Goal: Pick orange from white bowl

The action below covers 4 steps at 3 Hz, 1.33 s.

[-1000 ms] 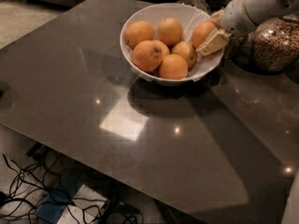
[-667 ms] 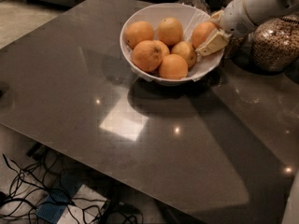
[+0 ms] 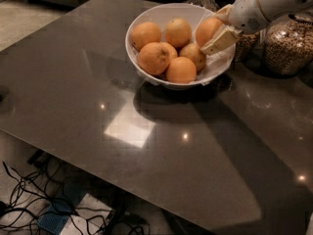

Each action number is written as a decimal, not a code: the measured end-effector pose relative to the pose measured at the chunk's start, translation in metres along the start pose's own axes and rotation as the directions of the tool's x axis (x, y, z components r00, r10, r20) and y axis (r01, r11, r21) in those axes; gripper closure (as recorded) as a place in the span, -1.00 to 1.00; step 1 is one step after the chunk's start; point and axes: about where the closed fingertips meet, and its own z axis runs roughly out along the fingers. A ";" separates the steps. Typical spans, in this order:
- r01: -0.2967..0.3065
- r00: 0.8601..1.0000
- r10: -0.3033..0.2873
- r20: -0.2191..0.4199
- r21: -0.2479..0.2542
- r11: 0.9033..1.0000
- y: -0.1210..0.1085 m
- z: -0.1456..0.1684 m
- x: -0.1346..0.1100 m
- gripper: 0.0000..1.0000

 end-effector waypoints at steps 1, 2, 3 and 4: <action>0.005 0.998 -0.004 0.062 -0.012 1.000 0.005 -0.009 -0.016 1.00; 0.014 0.991 -0.010 0.133 -0.034 0.999 0.012 -0.020 -0.033 1.00; 0.038 0.984 -0.029 0.177 -0.048 0.998 0.018 -0.028 -0.046 1.00; 0.038 0.984 -0.029 0.177 -0.048 0.998 0.018 -0.028 -0.046 1.00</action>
Offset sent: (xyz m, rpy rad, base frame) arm -0.0366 0.0174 0.0559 0.1885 -0.0283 0.1209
